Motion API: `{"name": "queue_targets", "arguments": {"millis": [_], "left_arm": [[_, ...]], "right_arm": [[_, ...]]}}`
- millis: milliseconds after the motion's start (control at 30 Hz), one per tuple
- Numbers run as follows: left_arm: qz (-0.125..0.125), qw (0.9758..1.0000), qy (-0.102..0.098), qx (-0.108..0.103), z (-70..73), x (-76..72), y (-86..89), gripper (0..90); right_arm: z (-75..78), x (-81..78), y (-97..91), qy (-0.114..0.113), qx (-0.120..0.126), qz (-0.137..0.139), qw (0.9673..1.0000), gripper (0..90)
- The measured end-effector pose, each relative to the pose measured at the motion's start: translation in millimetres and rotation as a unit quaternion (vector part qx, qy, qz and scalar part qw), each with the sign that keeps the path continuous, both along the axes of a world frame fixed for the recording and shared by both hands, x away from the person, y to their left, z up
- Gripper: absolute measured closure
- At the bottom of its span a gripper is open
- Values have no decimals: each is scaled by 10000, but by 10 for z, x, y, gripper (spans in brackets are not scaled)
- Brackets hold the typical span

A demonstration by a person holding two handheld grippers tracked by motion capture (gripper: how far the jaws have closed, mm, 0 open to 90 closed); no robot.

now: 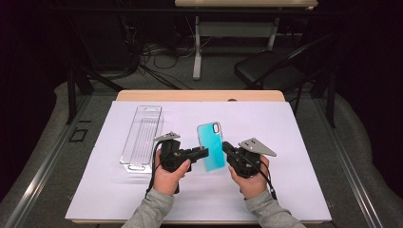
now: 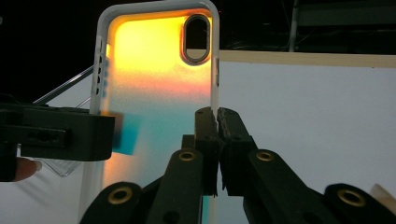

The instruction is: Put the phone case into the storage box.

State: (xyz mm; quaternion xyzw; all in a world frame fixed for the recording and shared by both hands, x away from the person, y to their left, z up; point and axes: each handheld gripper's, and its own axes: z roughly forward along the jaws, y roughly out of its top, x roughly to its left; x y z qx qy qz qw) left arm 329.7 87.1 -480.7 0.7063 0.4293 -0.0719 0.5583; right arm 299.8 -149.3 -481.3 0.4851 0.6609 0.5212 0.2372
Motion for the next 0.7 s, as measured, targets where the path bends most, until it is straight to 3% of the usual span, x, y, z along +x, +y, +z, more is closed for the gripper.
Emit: {"name": "queue_targets", "arguments": {"millis": [300,700], "left_arm": [[-14,9999,147,-60,5,-3,3,743],[14,9998,202,-91,14,1,17,782]], "right_arm": [[1,-4,-2,-33,-9,13,10000,874],[2,-8,-3,-61,0,38,10000,875]]}}
